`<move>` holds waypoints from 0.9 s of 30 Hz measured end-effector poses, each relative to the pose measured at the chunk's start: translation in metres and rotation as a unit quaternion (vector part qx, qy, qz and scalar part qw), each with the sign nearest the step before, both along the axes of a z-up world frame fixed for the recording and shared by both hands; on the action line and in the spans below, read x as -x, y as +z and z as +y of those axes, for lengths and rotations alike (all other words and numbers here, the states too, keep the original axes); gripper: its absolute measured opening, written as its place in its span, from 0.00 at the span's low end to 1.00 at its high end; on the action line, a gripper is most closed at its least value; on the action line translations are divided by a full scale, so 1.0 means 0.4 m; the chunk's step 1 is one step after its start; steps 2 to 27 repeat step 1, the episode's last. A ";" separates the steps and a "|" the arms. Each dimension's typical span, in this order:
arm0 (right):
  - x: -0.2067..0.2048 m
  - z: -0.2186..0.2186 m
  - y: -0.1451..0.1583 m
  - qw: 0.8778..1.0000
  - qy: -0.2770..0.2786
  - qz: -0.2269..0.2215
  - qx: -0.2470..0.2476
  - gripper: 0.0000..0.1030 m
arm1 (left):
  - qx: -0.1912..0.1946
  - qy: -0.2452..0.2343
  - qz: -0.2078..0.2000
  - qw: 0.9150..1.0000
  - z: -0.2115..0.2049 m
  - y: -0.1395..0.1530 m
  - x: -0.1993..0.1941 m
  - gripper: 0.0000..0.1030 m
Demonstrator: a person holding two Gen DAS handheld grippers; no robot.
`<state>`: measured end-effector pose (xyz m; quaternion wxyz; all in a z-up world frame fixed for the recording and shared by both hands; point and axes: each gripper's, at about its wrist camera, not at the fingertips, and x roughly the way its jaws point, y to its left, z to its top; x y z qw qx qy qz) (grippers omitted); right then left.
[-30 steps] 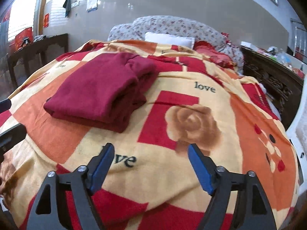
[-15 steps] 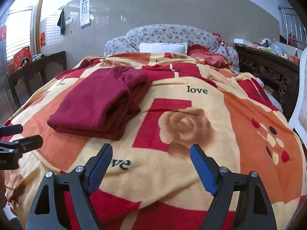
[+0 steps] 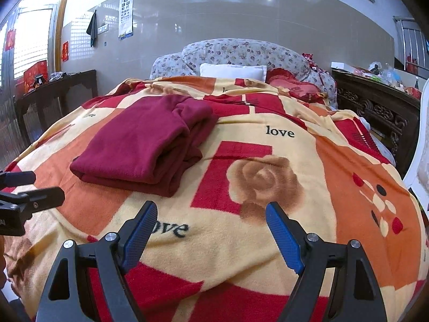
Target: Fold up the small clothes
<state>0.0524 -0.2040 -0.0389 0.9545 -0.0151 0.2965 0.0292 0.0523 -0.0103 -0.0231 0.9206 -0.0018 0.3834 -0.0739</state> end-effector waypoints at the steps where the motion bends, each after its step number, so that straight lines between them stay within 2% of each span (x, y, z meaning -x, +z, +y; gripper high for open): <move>1: 0.000 0.000 0.000 1.000 0.000 0.000 0.000 0.84 | 0.001 -0.003 -0.001 1.000 -0.002 0.001 0.000 1.00; 27: 0.000 0.000 0.000 1.000 0.000 0.000 0.000 0.84 | 0.001 -0.003 -0.001 1.000 -0.002 0.001 0.000 1.00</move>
